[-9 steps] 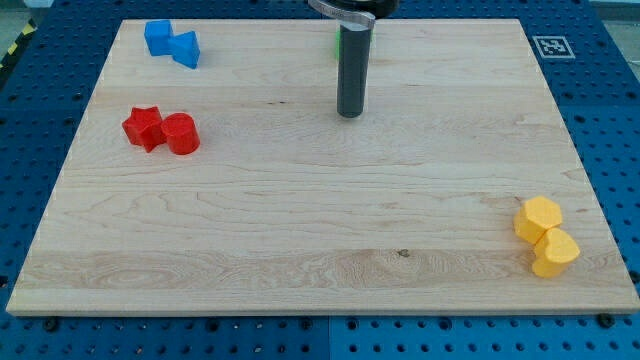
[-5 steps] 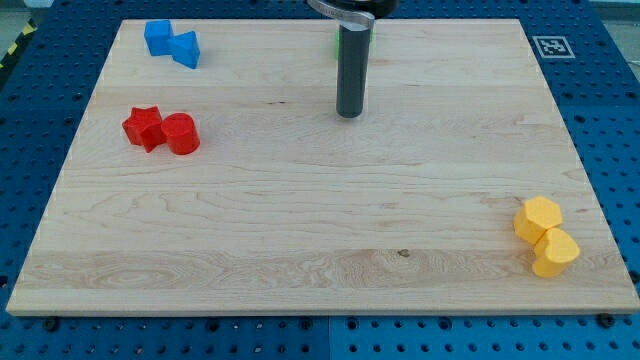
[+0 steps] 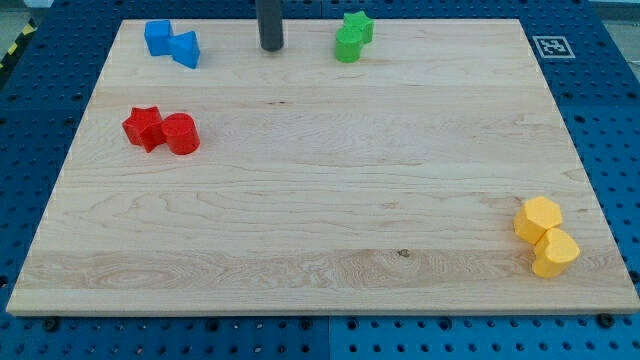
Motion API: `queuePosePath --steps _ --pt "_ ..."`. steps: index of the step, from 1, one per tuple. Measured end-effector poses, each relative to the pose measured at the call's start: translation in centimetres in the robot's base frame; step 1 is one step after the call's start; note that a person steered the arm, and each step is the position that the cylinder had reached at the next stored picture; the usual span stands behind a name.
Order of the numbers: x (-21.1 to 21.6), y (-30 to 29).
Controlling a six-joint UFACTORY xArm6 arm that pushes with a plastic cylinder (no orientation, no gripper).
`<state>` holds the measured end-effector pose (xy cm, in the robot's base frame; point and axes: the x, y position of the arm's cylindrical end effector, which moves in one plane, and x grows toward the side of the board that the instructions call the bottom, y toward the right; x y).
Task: Push the blue triangle down a bit
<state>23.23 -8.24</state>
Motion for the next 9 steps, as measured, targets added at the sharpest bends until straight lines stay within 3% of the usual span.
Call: queuePosePath --steps 3,6,9 --pt "-2.7 -4.8" --pt "-2.7 -5.0" --pt "-2.7 -10.5"
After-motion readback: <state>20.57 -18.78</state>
